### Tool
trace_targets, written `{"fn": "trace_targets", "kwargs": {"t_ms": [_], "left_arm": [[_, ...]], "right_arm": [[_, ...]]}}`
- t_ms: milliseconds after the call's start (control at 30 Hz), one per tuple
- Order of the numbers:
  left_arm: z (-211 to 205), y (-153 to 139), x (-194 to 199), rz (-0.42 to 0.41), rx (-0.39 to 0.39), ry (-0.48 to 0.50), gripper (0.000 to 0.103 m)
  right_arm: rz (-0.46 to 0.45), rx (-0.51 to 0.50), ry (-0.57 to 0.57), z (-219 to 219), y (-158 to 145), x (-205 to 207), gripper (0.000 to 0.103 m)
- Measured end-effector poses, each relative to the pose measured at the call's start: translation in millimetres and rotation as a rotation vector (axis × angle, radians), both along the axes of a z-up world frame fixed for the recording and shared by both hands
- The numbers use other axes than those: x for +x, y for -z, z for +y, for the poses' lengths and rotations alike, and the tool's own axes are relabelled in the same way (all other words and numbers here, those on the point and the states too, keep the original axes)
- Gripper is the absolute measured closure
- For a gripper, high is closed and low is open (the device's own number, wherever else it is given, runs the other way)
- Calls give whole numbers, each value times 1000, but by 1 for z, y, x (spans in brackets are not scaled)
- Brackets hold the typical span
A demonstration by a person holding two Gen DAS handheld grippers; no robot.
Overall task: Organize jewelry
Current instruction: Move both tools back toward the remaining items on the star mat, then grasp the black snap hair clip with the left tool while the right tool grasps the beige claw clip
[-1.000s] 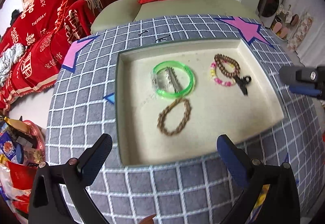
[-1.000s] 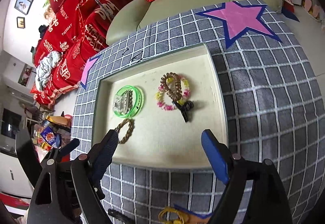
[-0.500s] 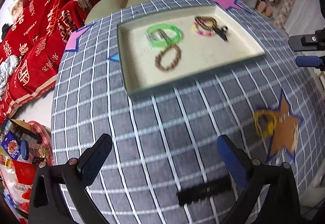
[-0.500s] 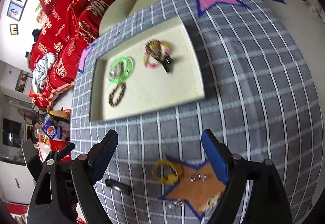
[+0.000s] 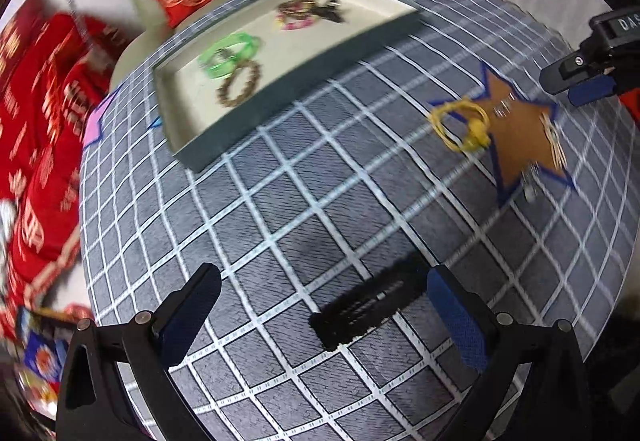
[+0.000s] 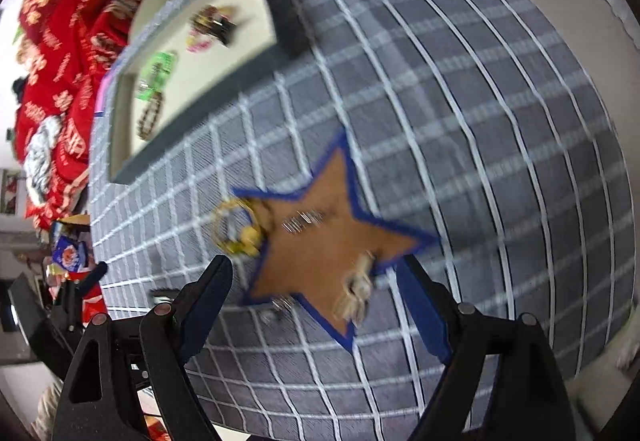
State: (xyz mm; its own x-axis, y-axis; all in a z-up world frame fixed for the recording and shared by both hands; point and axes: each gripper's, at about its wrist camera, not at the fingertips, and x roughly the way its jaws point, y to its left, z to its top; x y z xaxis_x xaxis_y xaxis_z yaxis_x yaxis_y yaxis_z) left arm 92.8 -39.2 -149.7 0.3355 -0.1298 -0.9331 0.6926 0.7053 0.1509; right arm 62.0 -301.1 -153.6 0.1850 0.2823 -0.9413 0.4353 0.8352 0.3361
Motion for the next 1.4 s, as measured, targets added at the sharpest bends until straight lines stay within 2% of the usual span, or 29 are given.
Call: {"fn": "trace_targets", "kwargs": {"t_ms": [167,367,400,467,533,733,800,900,967,1000,1100,1267,1300,1367,1400], "left_arm": [[-10,12,-9,-18,35,101,0],[-14,25,-9,15,28,141,0],[-14,27,-9,21,33,142,4],[-14,27,-7,35,16,127,5],[-12,28,-6,55,-3,115,13],[-13,26,-13,85,-31,112,32],[-13,25,-16,92,-34,112,39],[-14,23,-23,114,-51,114,54],[-15,22,-24,107,-50,112,54],[-14,22,-25,110,-54,106,55],[-10,21,-21,135,-78,62,55],[5,18,-9,208,-147,-80,55],[9,17,-6,224,-169,-108,72],[13,15,-2,242,-193,-151,82],[15,14,1,252,-199,-172,84]], "right_arm": [[45,-23,55,0,16,-19,17],[73,-73,93,1,27,-27,17],[75,-80,101,1,29,-27,17],[73,-100,111,3,30,-26,17],[59,-128,95,8,29,-23,20],[59,-246,11,40,29,-10,35],[60,-292,-20,48,28,-7,48],[57,-327,-53,59,27,-5,57],[54,-343,-71,65,27,-5,72],[51,-349,-79,66,26,-5,82],[40,-330,-84,67,25,-7,82],[16,-269,-63,42,22,-13,82],[11,-253,-53,35,20,-18,82],[2,-225,-43,19,20,-22,82],[-4,-206,-39,17,18,-24,82]]}}
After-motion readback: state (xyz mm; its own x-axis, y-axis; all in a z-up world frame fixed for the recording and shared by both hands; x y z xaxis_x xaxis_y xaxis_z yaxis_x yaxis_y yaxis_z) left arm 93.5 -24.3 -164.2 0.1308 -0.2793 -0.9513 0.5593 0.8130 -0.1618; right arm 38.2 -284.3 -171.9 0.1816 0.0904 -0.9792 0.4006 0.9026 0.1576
